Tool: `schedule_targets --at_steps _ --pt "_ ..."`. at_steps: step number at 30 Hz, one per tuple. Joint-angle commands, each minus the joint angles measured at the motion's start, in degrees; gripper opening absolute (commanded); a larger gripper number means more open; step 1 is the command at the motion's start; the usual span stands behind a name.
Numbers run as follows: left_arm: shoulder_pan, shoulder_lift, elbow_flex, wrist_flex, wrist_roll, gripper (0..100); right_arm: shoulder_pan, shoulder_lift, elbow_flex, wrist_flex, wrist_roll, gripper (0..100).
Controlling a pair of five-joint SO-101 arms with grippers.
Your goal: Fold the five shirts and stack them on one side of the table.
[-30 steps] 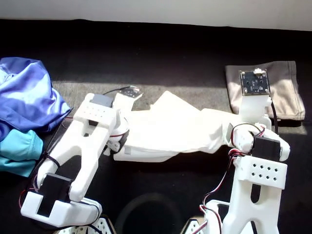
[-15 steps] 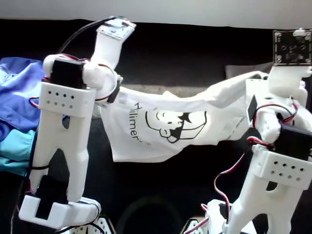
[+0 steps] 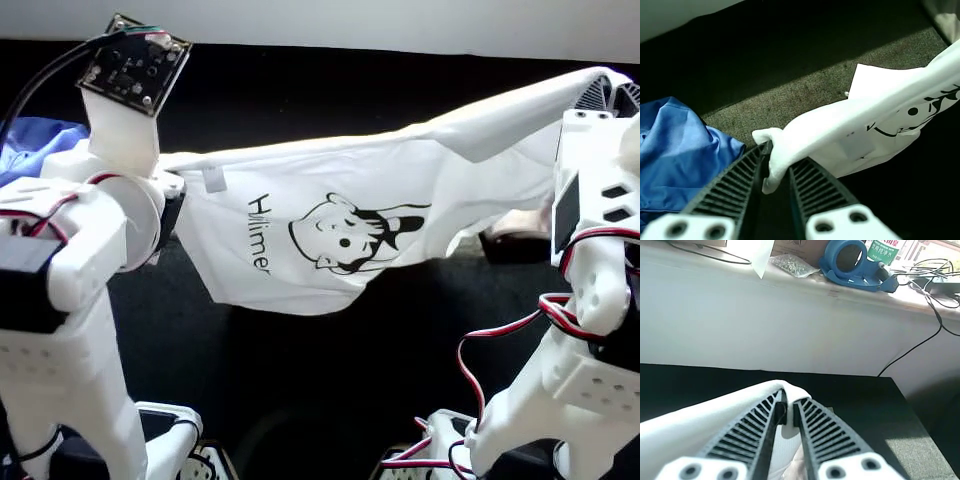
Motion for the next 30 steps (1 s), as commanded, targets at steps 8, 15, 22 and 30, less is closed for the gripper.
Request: schedule_targets --at_steps 8,15,22,30 --pt "-0.57 -8.04 -2.07 -8.09 -0.88 1 0.84 -0.48 -4.09 0.22 0.97 0.6" --pt "-0.84 -12.53 -2.07 -11.69 -0.88 1 1.19 -1.1 -4.7 0.22 1.05 0.6" --pt "-8.22 -15.52 -2.07 -16.79 -0.88 1 3.21 -4.53 -9.63 -2.51 1.14 0.6" --pt "-8.66 -15.6 -2.07 -17.14 -0.88 1 3.38 -5.23 -10.42 -4.97 1.14 0.6"
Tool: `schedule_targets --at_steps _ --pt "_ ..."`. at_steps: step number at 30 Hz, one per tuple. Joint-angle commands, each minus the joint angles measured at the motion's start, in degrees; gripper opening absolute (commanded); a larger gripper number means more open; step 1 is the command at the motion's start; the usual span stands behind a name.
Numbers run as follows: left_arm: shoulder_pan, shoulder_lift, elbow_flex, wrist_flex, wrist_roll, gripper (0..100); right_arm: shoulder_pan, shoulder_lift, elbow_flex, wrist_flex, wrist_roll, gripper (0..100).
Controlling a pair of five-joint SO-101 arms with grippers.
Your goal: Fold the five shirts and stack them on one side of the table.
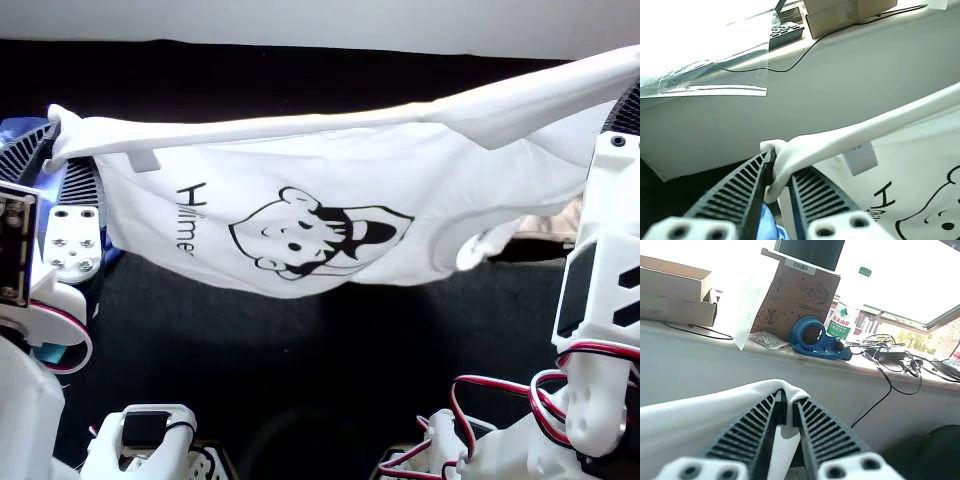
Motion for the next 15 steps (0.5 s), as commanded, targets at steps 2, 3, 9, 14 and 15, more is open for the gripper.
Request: schedule_targets --at_steps 2,3,9,14,15 --pt "-0.84 -0.22 -1.36 -2.2 -0.44 1 1.19 -0.31 -3.82 -0.04 0.62 0.6" --pt "-0.84 -0.22 -1.45 -2.46 -0.44 1 1.19 -0.22 -4.53 1.19 0.62 0.6" --pt "-0.84 -0.22 -6.37 -2.64 0.09 1 0.92 -0.22 -6.55 10.68 0.26 0.6" --pt "-0.75 0.22 -6.55 -2.02 0.18 1 1.01 0.57 -6.29 17.98 0.26 0.6" --pt "-0.75 0.31 -5.67 -1.76 0.97 1 1.01 0.75 -6.29 18.95 0.26 0.6"
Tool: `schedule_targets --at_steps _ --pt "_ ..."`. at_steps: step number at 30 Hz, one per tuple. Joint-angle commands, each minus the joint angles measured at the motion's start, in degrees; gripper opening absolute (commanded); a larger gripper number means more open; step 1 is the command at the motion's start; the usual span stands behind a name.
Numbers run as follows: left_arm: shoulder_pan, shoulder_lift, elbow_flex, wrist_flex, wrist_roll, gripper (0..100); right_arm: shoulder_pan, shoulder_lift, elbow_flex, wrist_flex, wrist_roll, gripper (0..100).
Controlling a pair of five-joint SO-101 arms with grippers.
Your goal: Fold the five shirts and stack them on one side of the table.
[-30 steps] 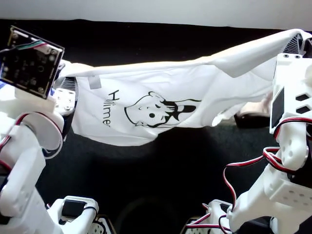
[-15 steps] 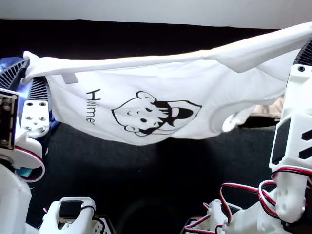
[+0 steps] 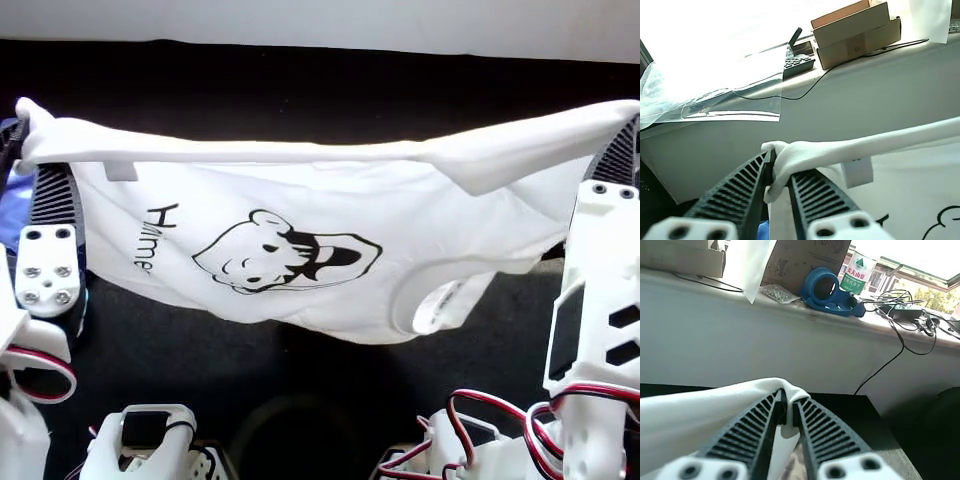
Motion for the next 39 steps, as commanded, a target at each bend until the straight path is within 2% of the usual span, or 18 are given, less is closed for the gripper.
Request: schedule_targets --at_steps 1,4,11,18,20,25,28,39 --pt "-0.57 0.31 1.63 -0.35 1.76 1 0.92 1.19 -0.66 2.86 0.26 0.6" --pt "-0.31 0.31 4.7 -0.53 2.46 1 1.01 1.45 0.84 2.68 0.44 0.6" --pt "6.81 -0.04 5.14 -0.09 2.46 1 1.27 1.27 0.84 3.21 0.44 0.6" --pt "7.69 -0.22 5.05 -0.09 2.46 1 12.0 0.04 0.4 3.47 0.62 0.6" --pt "7.78 -0.22 5.05 -0.09 2.46 1 13.14 -1.54 0.4 2.07 0.7 0.6" --pt "7.87 -0.22 5.05 -0.18 2.46 1 13.49 -6.02 0.4 -3.65 0.79 0.6" --pt "7.87 -0.22 5.05 -0.26 2.46 1 13.23 -8.04 0.75 -5.49 3.6 0.6" --pt "7.87 -0.13 5.49 0.7 5.01 1 13.05 -5.76 0.57 -0.92 4.57 0.6"
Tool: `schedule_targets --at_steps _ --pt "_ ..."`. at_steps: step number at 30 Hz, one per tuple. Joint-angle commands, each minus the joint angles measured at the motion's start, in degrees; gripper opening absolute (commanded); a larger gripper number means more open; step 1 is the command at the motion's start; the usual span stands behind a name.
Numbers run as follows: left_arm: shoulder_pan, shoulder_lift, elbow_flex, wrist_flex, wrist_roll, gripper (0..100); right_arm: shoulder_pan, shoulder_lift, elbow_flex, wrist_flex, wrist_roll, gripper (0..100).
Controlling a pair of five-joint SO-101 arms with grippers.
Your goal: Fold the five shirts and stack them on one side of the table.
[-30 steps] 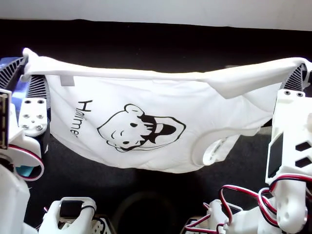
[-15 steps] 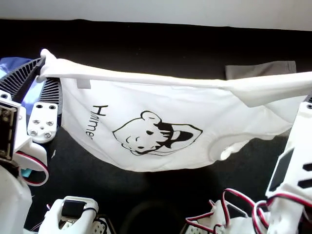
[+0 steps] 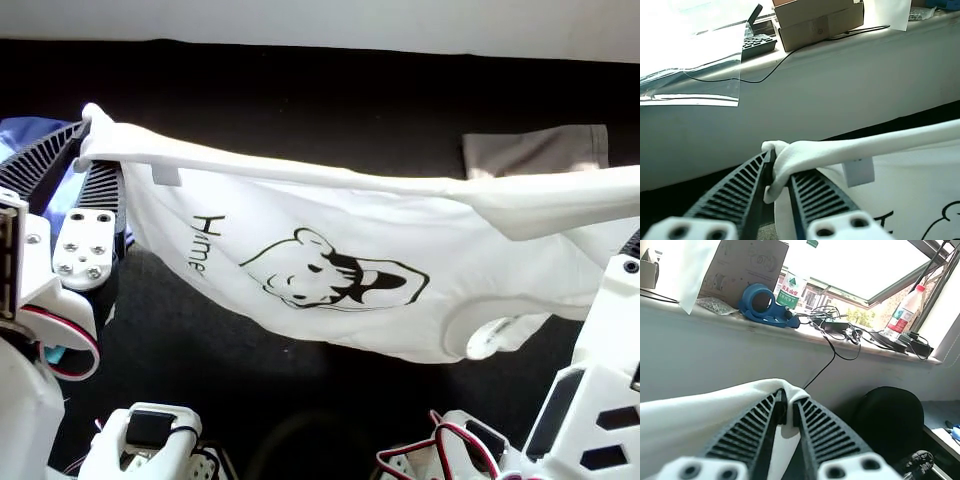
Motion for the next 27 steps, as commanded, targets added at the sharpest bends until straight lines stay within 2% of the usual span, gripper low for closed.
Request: schedule_targets --at_steps 1,10,14,19,27 --pt "0.75 -0.22 -0.4 0.18 0.53 1 0.57 2.24 -0.13 -0.92 0.44 0.6" --pt "0.57 -5.85 -0.04 0.18 0.26 1 1.01 -1.8 -0.22 -7.69 0.53 0.6" --pt "0.4 -6.99 -0.04 0.09 0.18 1 1.01 -3.38 -0.22 -8.04 0.62 0.6" --pt "0.4 -6.99 -0.48 -0.26 0.26 1 1.01 -6.11 -0.13 -9.63 4.57 0.6" --pt "0.4 -7.08 -3.03 -0.09 0.35 1 1.01 -6.99 -0.13 -11.74 4.48 0.6"
